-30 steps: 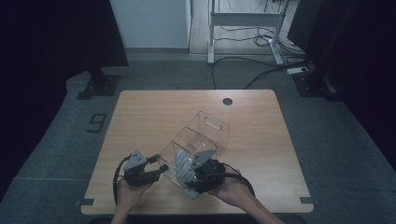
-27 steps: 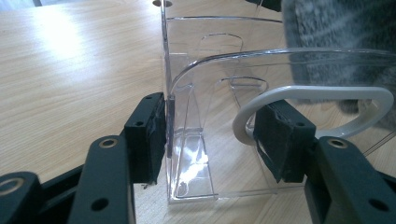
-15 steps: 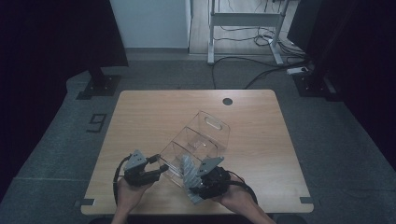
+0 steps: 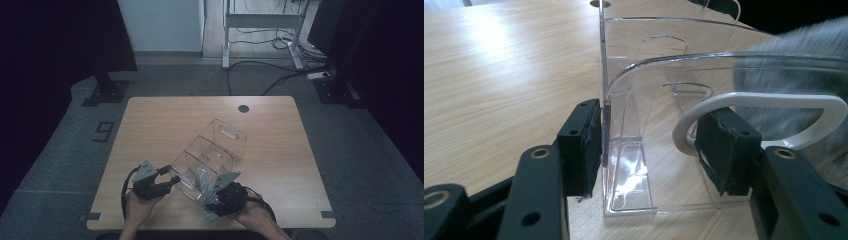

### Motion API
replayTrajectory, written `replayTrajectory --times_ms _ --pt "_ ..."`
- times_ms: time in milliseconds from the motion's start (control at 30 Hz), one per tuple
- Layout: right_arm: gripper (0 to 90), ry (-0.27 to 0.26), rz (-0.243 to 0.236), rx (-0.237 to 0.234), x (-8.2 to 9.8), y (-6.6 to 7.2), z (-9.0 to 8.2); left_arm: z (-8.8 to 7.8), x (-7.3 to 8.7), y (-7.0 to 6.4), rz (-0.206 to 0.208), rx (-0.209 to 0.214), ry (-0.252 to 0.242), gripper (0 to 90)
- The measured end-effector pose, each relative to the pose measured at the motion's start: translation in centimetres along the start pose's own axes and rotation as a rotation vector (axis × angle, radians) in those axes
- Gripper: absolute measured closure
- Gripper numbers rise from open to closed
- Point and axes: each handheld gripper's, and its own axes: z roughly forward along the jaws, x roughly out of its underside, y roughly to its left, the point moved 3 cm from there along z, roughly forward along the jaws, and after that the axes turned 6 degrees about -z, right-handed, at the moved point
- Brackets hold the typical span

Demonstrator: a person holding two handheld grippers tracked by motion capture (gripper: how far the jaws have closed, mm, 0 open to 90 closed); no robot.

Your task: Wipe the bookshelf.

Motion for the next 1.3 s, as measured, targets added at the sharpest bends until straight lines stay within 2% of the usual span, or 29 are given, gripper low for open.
replayTrajectory --times_ms 100,533,667,933,1167,1300 --pt "48.8 0.055 -0.016 0.018 0.8 0.2 1.3 0.0 0.0 0.0 -0.002 -0.001 0.000 44.5" --pt "48.4 0.145 -0.006 -0.008 2.4 0.1 4.1 0.0 0.0 -0.1 -0.004 -0.004 0.000 44.4" --pt "48.3 0.146 -0.015 -0.009 2.4 -0.1 3.6 0.0 0.0 0.0 -0.003 -0.002 -0.002 44.5" --pt "48.5 0.113 0.012 -0.003 2.5 -0.8 1.3 0.0 0.0 0.0 -0.003 0.000 -0.006 44.5" --pt "48.6 0.110 0.031 0.037 2.9 -1.7 -1.0 0.0 0.0 0.0 -0.001 0.002 -0.005 44.5" --pt "48.6 0.109 0.057 0.075 3.7 -2.7 -2.5 0.0 0.0 0.1 -0.001 0.003 -0.005 44.5"
